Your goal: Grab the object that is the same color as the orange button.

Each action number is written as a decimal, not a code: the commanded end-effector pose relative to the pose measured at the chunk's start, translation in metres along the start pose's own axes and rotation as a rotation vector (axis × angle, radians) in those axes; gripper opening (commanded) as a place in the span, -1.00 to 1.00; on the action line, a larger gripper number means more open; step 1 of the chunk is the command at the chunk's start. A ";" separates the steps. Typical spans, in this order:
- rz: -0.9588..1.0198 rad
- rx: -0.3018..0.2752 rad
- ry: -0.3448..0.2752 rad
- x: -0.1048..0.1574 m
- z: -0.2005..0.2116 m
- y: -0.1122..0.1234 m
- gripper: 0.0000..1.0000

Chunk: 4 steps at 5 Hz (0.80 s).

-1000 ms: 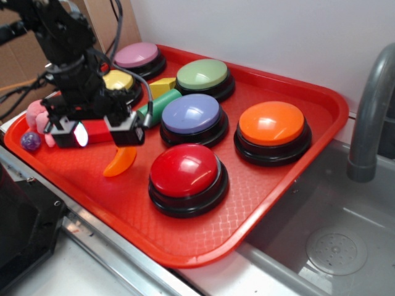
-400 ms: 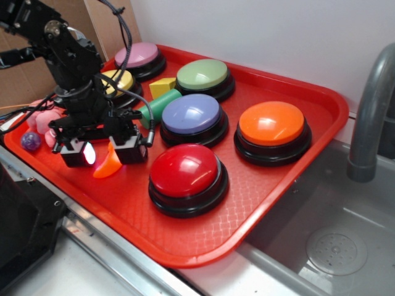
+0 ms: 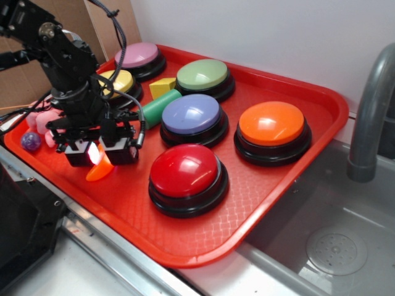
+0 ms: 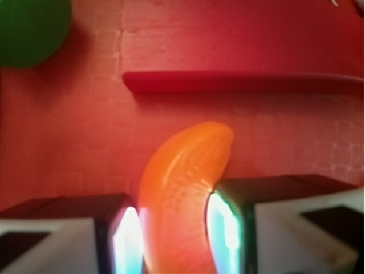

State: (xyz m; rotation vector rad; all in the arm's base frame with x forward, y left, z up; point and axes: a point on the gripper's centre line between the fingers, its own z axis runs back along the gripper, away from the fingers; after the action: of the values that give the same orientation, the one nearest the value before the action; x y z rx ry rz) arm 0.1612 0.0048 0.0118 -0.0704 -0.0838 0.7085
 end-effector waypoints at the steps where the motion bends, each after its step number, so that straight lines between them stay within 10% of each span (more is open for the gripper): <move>1: -0.027 -0.004 -0.008 0.008 0.010 0.006 -1.00; 4: -0.403 0.080 -0.003 0.025 0.095 -0.019 -1.00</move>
State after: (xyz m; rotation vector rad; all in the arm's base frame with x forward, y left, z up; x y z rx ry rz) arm 0.1746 0.0087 0.0988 0.0254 -0.0206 0.3109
